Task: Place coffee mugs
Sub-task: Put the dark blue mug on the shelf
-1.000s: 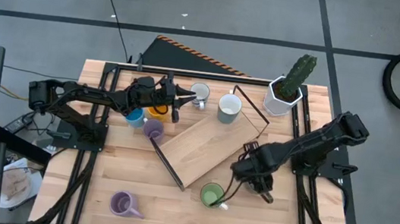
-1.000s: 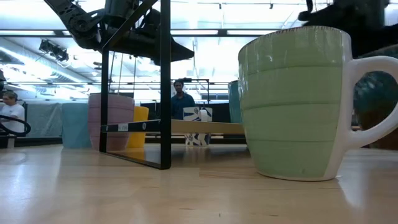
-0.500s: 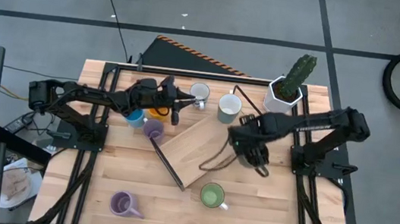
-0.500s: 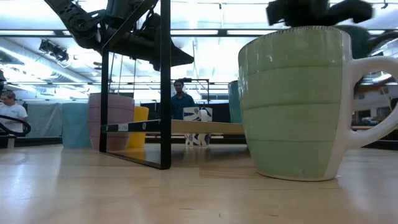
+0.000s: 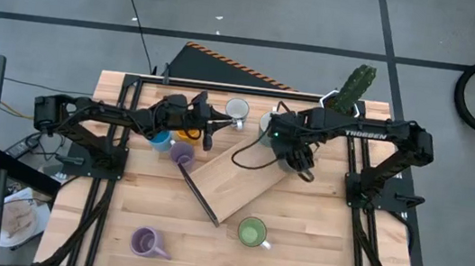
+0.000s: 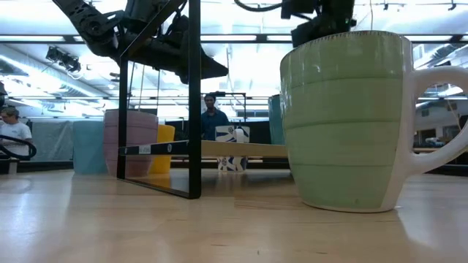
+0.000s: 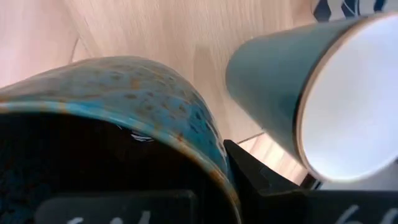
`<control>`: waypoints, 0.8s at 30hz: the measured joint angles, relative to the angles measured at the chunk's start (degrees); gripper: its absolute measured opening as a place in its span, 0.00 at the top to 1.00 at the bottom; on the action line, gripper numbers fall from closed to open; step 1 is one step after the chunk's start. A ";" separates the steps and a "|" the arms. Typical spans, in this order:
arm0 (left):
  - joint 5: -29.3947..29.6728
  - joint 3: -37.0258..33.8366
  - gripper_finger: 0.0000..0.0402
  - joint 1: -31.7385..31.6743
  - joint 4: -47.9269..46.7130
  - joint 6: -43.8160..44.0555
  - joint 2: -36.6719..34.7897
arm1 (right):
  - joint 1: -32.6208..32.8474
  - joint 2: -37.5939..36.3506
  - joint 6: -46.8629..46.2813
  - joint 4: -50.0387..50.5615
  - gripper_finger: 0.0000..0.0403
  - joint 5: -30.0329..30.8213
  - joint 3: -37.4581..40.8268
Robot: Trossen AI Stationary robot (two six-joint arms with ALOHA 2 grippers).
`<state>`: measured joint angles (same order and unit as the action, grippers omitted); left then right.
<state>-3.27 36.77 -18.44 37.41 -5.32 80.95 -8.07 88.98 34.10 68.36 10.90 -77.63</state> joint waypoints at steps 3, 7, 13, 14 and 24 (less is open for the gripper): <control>0.02 0.00 0.82 -0.02 -0.02 0.13 0.00 | -0.86 0.00 1.73 -1.06 0.90 -0.19 0.68; 0.00 0.00 0.82 -0.02 0.02 0.12 0.00 | -2.49 -0.02 2.16 -2.28 0.89 -1.19 1.19; 0.02 0.00 0.82 -0.02 0.07 0.13 0.00 | -4.16 -0.04 3.70 -4.47 0.89 -1.66 2.90; 0.02 0.00 0.82 -0.01 0.07 0.13 0.00 | -4.51 -0.04 3.66 -5.13 0.88 -1.73 3.30; 0.02 0.00 0.82 0.02 0.25 0.13 0.00 | -5.60 -0.06 3.50 -10.25 0.83 -0.23 5.21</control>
<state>-3.25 36.77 -18.41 37.66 -5.19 80.95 -13.67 88.92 37.60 58.11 10.68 -72.42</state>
